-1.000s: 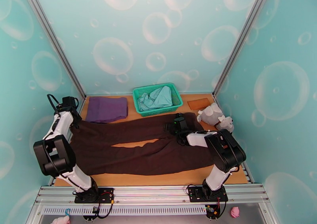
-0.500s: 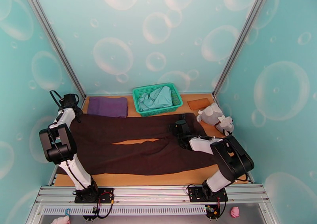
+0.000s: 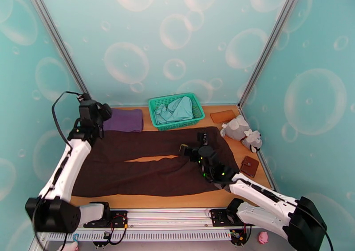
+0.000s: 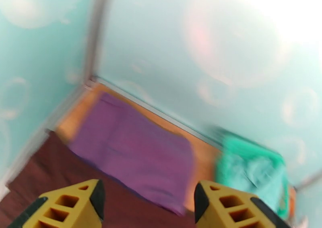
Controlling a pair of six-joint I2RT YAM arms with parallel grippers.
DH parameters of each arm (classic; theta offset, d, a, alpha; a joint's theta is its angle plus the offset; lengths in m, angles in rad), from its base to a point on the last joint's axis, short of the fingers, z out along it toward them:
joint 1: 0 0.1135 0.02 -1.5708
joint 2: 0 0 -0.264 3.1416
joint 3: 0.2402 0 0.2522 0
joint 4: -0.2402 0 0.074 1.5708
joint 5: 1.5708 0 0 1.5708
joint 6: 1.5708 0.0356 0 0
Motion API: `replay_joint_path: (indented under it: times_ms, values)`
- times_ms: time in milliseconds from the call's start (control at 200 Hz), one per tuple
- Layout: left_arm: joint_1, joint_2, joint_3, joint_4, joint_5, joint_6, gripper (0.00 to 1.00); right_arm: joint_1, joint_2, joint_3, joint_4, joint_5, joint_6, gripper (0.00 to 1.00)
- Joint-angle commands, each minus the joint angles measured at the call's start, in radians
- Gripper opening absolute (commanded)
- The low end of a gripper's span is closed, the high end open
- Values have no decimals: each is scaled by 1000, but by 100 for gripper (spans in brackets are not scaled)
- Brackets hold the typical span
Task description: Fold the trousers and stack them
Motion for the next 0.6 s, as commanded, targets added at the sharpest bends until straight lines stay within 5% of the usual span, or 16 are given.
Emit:
replay_joint_path:
  times_ms: [0,90,165,330,595]
  values:
    - [-174,-41,-178,-68,61,-56,62,139,14,-41,-261,68,260,95]
    - [-388,-91,-316,-72,-56,-110,62,220,77,-23,-350,130,365,95]
    - [-481,-154,-427,-48,-111,-186,62,248,148,-38,-327,119,413,96]
    - [-567,-222,-593,19,-107,-259,62,312,274,-74,-283,103,534,95]
    - [-661,-216,-553,-58,-263,-272,63,469,453,-43,-408,102,841,96]
